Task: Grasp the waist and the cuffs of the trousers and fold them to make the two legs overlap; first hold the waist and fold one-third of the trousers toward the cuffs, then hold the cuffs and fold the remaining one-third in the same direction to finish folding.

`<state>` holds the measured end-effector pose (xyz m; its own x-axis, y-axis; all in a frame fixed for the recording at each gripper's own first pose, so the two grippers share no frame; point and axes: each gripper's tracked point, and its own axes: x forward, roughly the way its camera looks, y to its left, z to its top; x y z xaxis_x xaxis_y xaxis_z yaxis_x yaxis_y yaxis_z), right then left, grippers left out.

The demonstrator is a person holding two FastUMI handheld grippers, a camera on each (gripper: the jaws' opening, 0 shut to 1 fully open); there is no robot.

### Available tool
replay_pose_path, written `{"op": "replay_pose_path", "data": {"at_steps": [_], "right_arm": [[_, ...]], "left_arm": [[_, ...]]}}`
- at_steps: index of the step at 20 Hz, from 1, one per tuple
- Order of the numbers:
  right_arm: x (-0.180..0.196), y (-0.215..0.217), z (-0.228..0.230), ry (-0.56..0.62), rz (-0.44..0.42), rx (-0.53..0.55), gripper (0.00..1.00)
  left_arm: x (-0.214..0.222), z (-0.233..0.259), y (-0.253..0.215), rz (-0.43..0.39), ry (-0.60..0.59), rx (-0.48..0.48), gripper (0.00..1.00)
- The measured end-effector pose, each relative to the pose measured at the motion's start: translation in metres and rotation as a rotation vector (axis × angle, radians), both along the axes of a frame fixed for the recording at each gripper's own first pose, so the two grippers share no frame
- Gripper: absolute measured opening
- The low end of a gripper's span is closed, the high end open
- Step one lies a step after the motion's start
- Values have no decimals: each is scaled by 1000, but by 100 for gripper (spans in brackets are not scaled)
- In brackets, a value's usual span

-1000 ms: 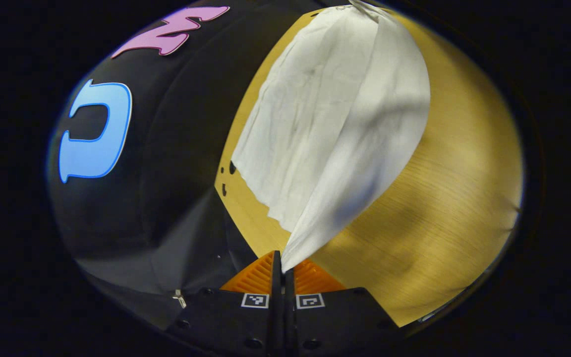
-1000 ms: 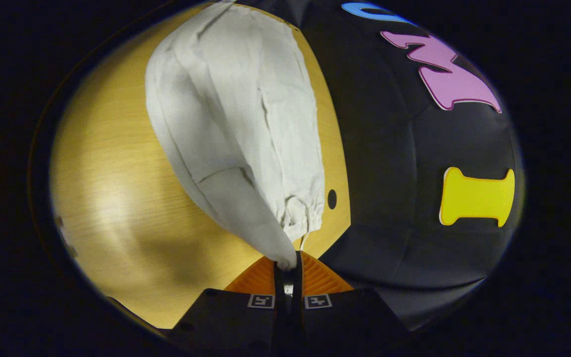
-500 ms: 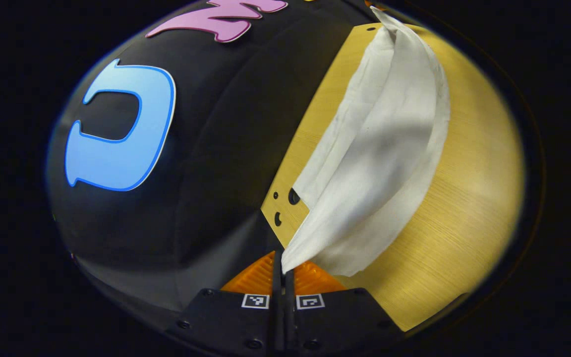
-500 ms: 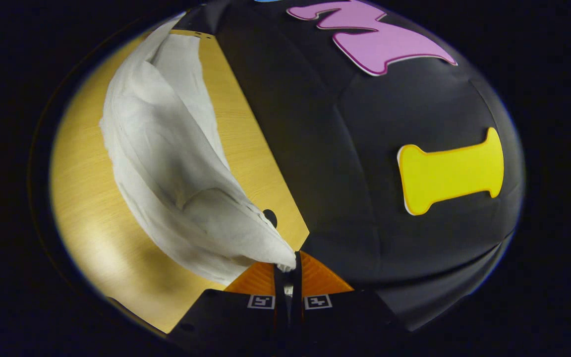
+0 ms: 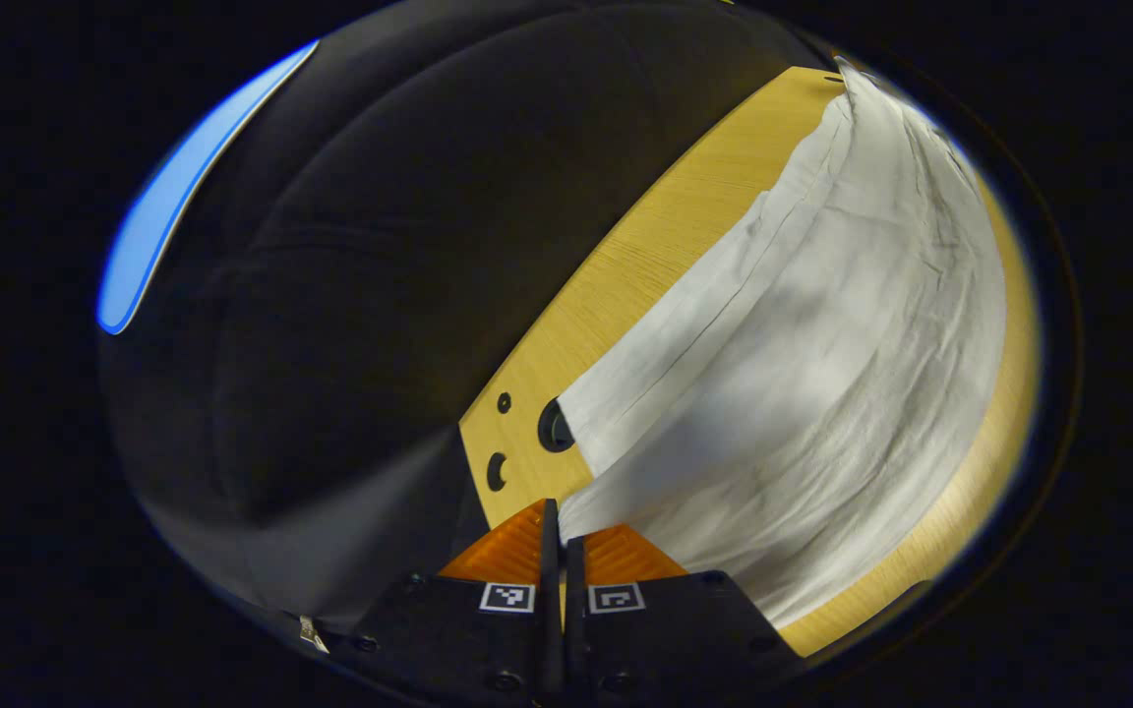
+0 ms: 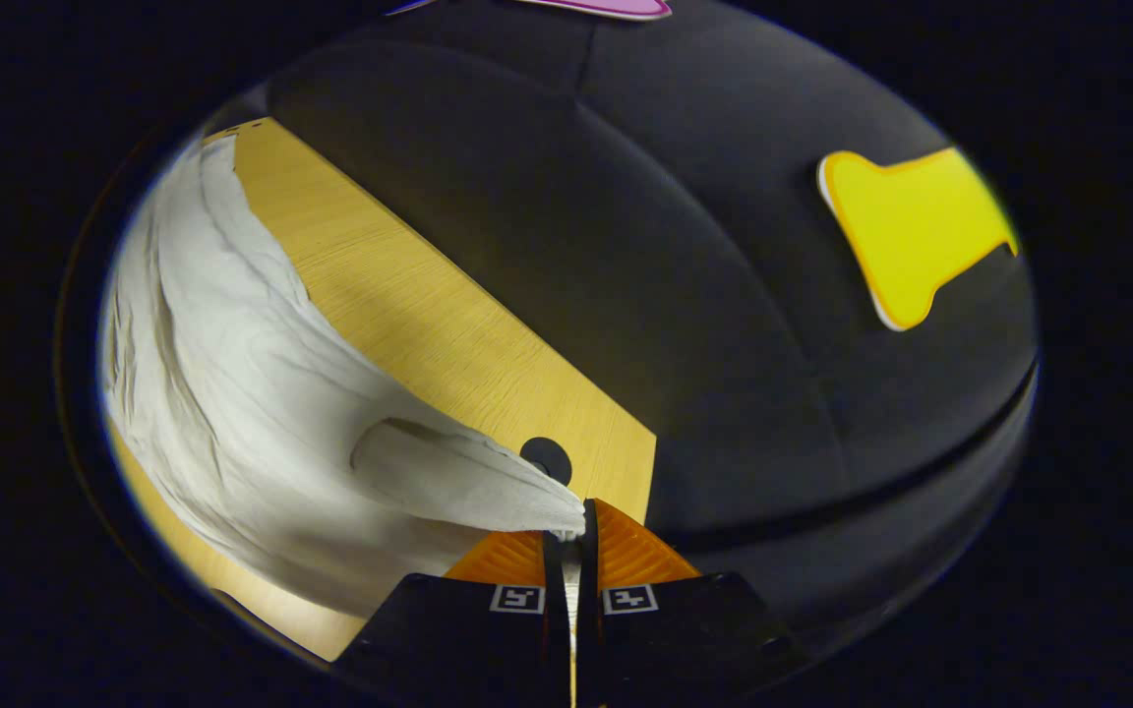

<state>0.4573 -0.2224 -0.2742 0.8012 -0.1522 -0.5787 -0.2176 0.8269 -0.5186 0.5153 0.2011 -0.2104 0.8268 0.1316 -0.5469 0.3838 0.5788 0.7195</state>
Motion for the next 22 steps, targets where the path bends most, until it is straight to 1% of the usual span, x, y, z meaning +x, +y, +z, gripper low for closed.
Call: {"op": "replay_pose_path", "data": {"at_steps": [2, 3, 4, 5, 6, 7, 8, 9, 12, 13, 17, 20, 22], "right_arm": [[-8, -4, -10, 57, -31, 22, 8], [-13, -5, -12, 81, -40, 34, 16], [-15, -6, -15, 94, -49, 52, 17], [-19, -3, -17, 103, -59, 91, 25], [-24, 5, -21, 112, -70, 140, 49], [-24, 11, -13, 110, -88, 180, 73], [-30, 13, -12, 103, -104, 222, 97], [-29, 14, -6, 90, -122, 257, 99], [-42, 15, 9, 55, -190, 372, 98], [-45, 14, 14, 44, -218, 405, 98], [-58, 2, 31, -33, -311, 519, 98], [-70, -5, 30, -71, -380, 611, 98], [-75, -16, 22, -94, -431, 641, 98]], "left_arm": [[2, -10, -4, -3, 5, -29, 6], [0, -15, -3, 1, 15, -47, 11], [-5, -19, -4, 3, 34, -72, 31], [-10, -20, -4, 10, 36, -90, 52], [-13, -16, 1, 23, 28, -103, 72], [-17, -10, 4, 37, 9, -117, 92], [-21, -3, 6, 45, -10, -141, 94], [-27, 4, 6, 54, -29, -167, 95], [-49, 34, 5, 75, -96, -258, 95], [-56, 47, 5, 82, -134, -290, 95], [-100, 92, 7, 157, -274, -417, 95], [-139, 107, 2, 206, -312, -519, 95], [-167, 115, -1, 243, -329, -575, 95]]}}
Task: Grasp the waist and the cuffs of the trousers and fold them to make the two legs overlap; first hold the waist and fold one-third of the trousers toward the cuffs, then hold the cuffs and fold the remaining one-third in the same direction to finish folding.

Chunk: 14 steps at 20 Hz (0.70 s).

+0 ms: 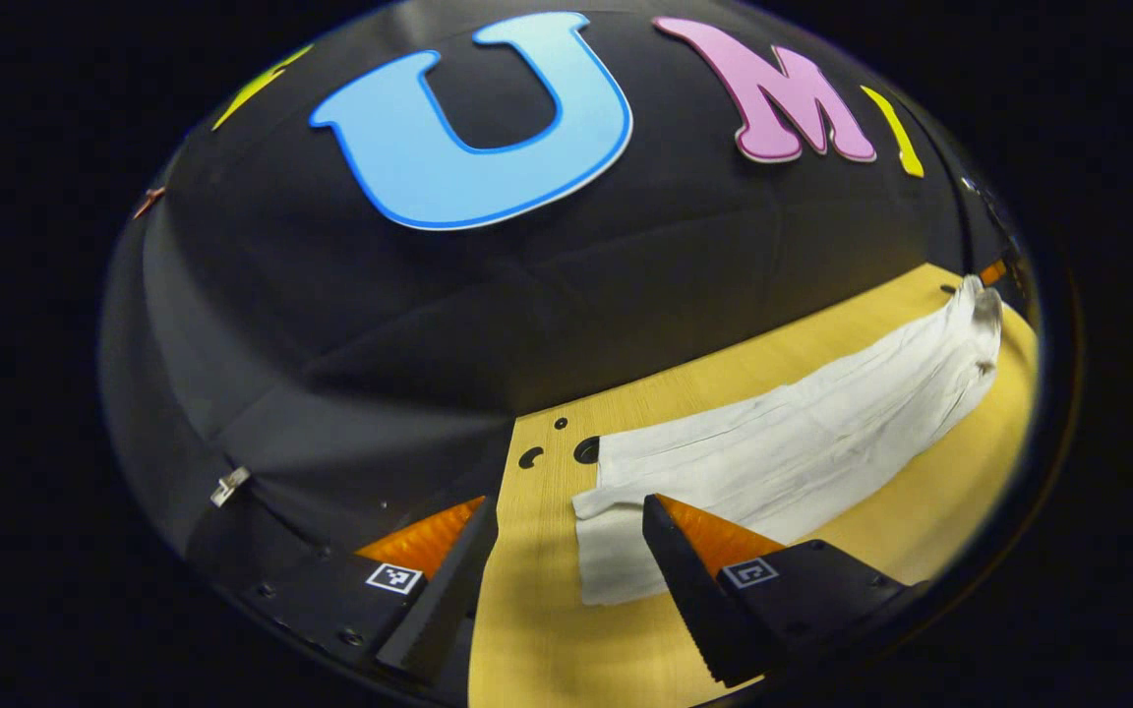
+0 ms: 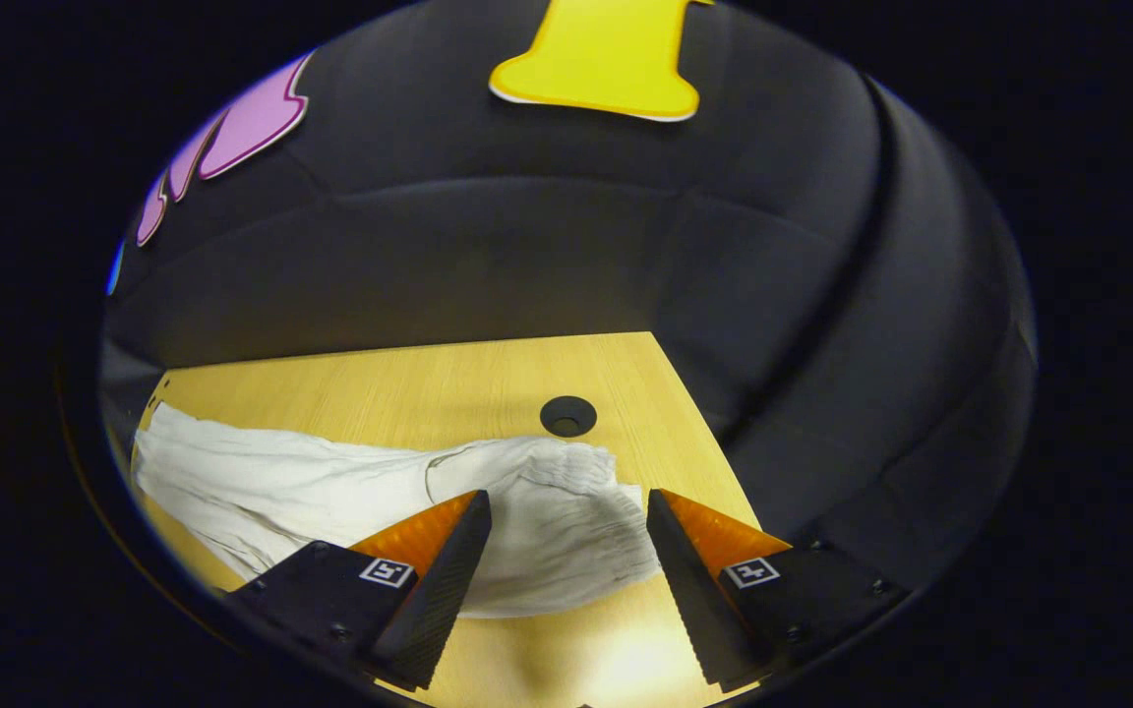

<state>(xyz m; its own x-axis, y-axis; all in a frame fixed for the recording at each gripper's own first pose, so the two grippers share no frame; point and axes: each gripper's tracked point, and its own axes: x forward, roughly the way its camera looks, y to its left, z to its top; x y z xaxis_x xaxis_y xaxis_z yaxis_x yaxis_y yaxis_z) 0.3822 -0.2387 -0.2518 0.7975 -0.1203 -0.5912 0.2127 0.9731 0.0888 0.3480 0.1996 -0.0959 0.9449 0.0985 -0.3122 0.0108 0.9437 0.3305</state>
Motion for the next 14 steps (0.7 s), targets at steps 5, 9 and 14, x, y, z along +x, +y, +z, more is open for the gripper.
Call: {"op": "replay_pose_path", "data": {"at_steps": [5, 9, 14], "right_arm": [[-11, -15, -27, 28, -102, 118, 99], [-13, -23, -43, 15, -216, 241, 100], [-12, -22, -59, -6, -282, 330, 99]], "left_arm": [[-68, -1, -5, 91, 10, -103, 95], [-106, 1, -18, 137, 20, -147, 96], [-124, -4, -54, 161, 32, -257, 97]]}}
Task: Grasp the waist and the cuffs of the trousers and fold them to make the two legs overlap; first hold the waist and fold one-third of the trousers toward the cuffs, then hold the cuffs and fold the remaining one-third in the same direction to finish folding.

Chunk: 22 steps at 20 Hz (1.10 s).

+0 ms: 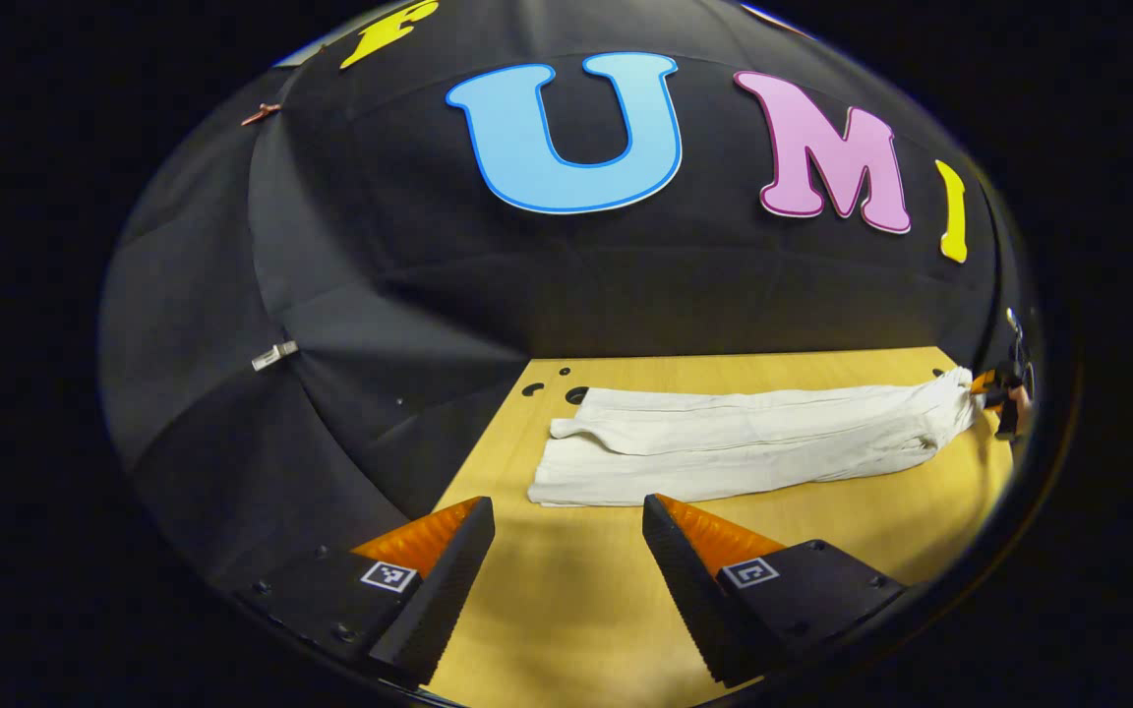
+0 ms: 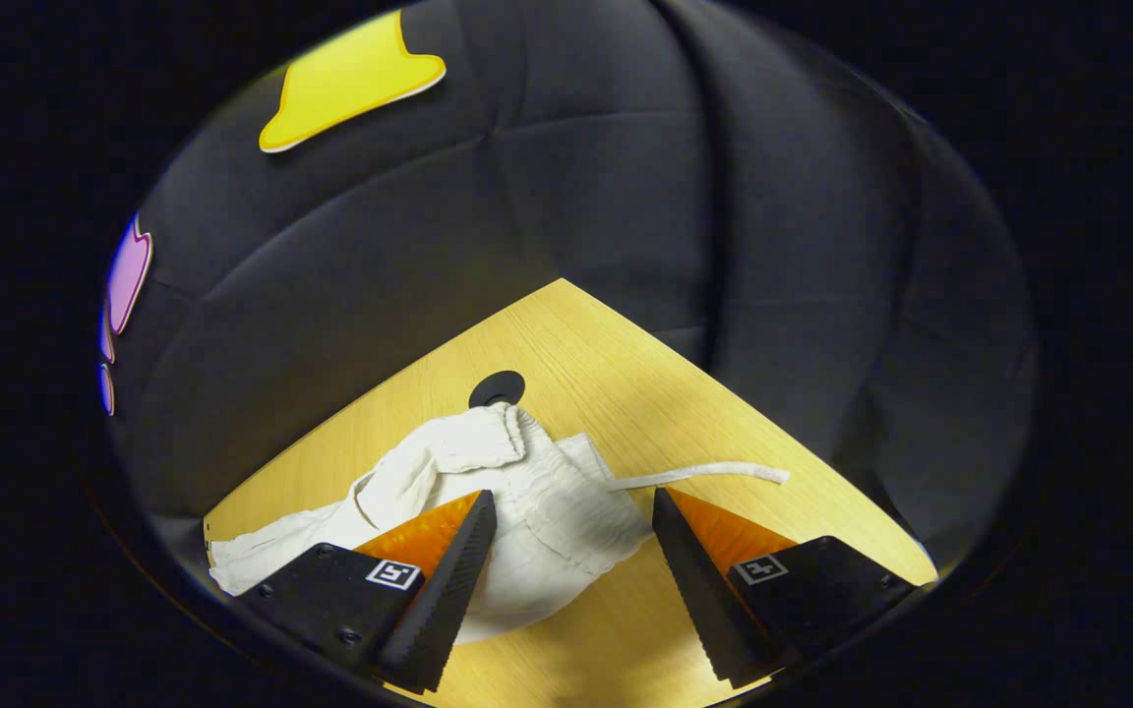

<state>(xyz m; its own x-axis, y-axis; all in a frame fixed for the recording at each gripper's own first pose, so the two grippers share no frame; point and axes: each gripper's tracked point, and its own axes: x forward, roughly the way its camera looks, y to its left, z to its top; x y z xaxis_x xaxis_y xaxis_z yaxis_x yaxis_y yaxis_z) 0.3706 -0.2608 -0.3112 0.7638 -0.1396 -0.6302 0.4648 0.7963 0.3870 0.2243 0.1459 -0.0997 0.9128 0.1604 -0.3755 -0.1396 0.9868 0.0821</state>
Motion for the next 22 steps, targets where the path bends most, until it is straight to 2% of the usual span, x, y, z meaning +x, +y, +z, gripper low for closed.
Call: {"op": "replay_pose_path", "data": {"at_steps": [5, 6, 8, 10, 11, 12, 13, 14, 15, 16, 18, 22], "right_arm": [[2, 3, -14, 17, -8, -92, 96], [4, 3, -12, 16, -8, -126, 85], [6, 7, -15, 32, -6, -154, 81], [8, 12, -16, 39, -7, -147, 64], [8, 13, -17, 52, -5, -126, 56], [9, 16, -17, 43, -11, -118, 43], [10, 20, -18, 43, -1, -90, 43], [11, 21, -20, 44, -5, -66, 39], [15, 23, -21, 37, -7, -54, 28], [12, 22, -17, 29, 5, -47, 22], [11, 22, -15, 20, 19, -49, 15], [12, 19, 2, -9, 0, -57, 15]], "left_arm": [[13, 5, -27, -1, -12, -75, 97], [14, 4, -31, -6, -14, -81, 97], [17, 1, -40, -20, -11, -83, 97], [17, -2, -46, -30, -5, -84, 97], [17, -3, -48, -31, -3, -87, 97], [17, -4, -52, -37, -2, -91, 98], [17, -5, -56, -42, -3, -93, 97], [18, -8, -59, -46, -1, -92, 97], [17, -7, -62, -51, 0, -92, 97], [16, -7, -66, -56, 0, -92, 97], [14, -6, -69, -60, -1, -95, 97], [13, -5, -69, -61, -5, -100, 97]]}}
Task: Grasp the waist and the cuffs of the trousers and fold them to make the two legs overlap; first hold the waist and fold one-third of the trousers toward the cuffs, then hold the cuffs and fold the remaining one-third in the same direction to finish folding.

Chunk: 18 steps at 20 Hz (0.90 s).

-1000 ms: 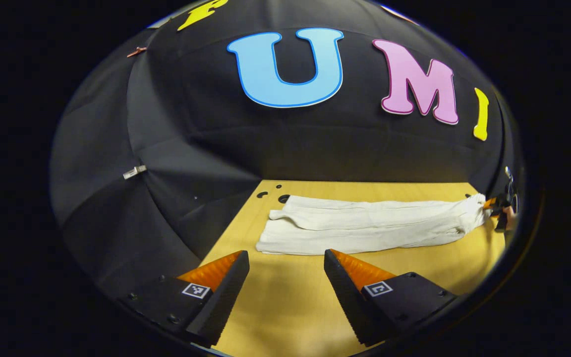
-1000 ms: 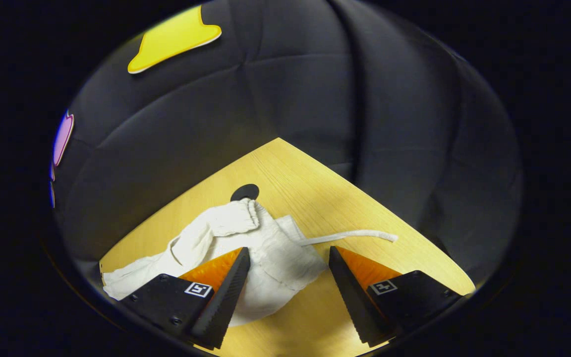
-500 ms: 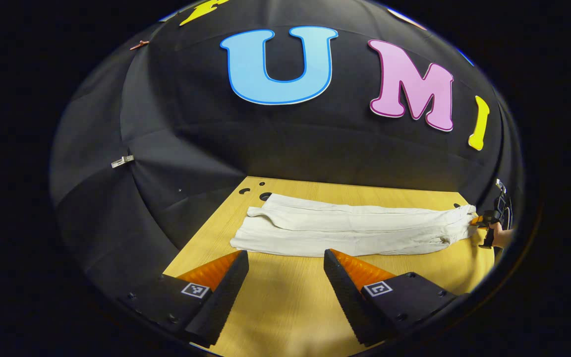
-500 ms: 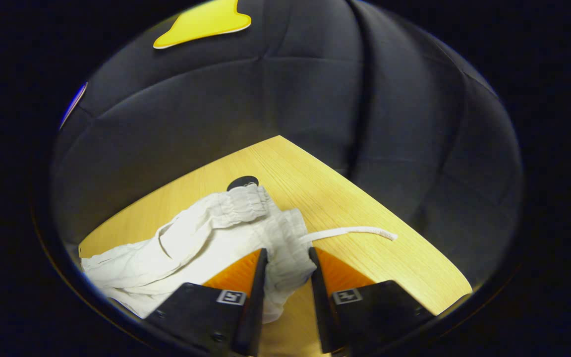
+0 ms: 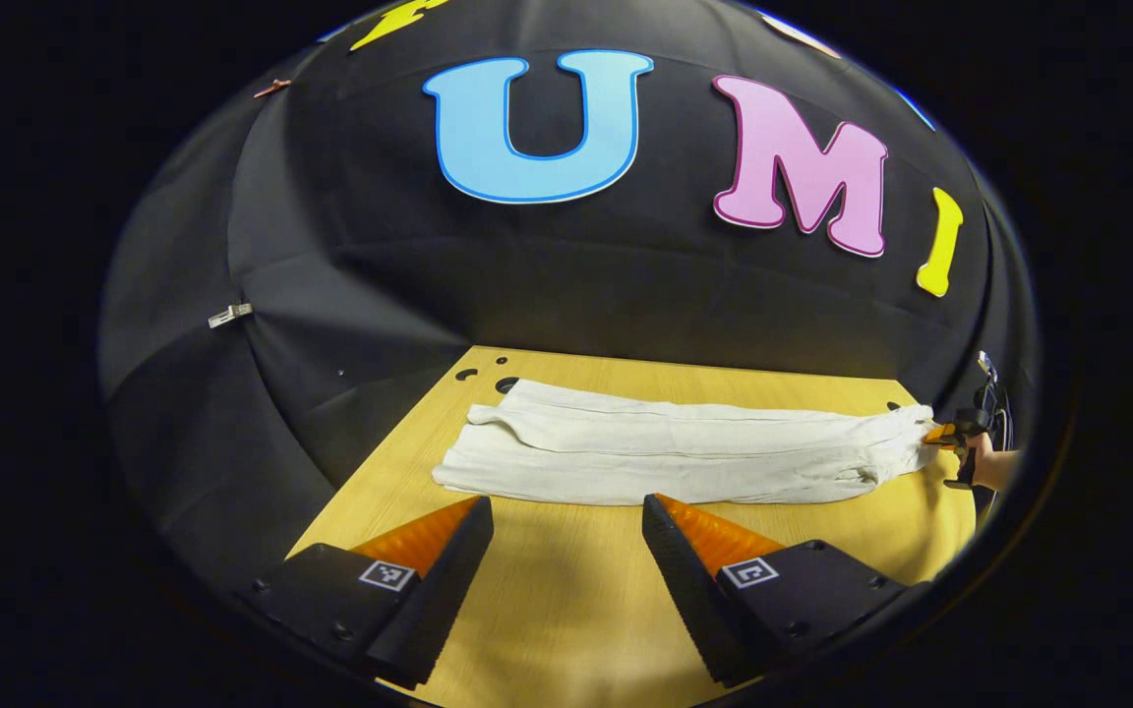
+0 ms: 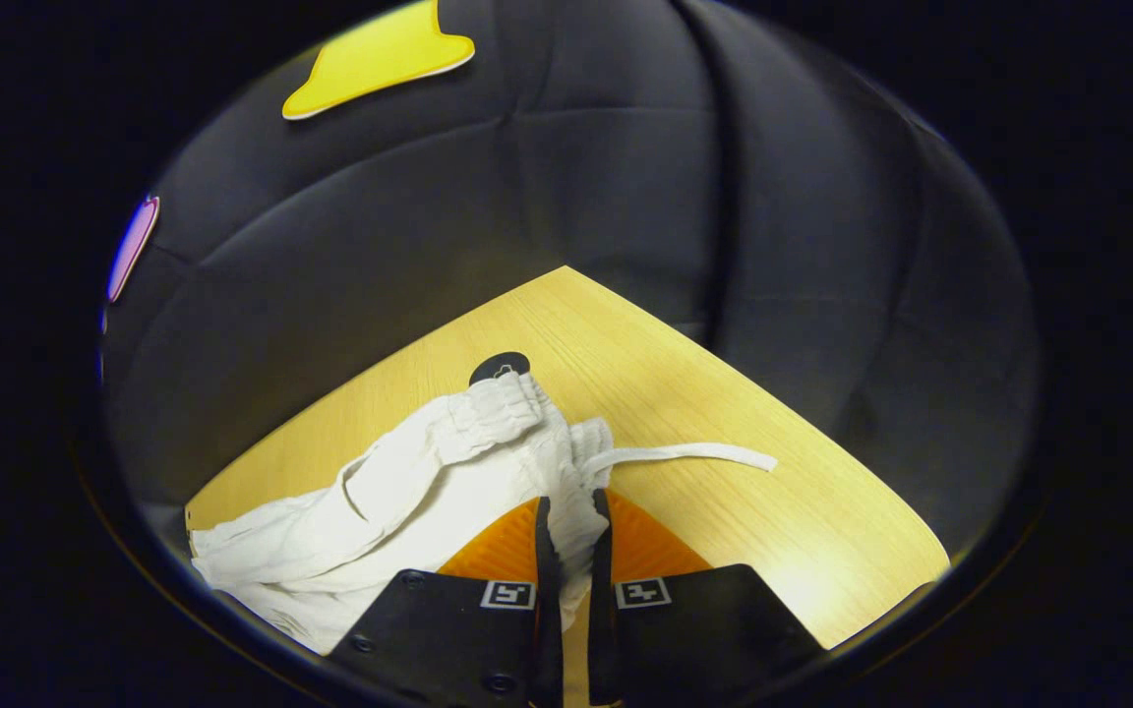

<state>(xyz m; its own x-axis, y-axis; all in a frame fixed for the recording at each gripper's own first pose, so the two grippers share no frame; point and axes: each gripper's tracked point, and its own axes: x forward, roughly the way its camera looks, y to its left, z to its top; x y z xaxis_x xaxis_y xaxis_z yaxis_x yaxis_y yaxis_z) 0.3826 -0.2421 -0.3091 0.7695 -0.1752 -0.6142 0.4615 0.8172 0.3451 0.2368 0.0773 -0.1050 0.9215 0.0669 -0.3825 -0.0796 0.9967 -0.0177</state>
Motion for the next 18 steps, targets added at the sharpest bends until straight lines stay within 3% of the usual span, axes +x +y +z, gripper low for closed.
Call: {"op": "replay_pose_path", "data": {"at_steps": [7, 11, 18], "right_arm": [[-15, -5, 42, -102, 11, -53, 14], [-14, -4, 40, -168, 91, -127, 14], [-10, -3, 43, -265, 199, -127, 14]], "left_arm": [[-2, 0, 16, 56, -29, -58, 98], [-11, -10, 25, 76, -32, -93, 98], [-24, -15, 40, 151, -72, -215, 98]]}}
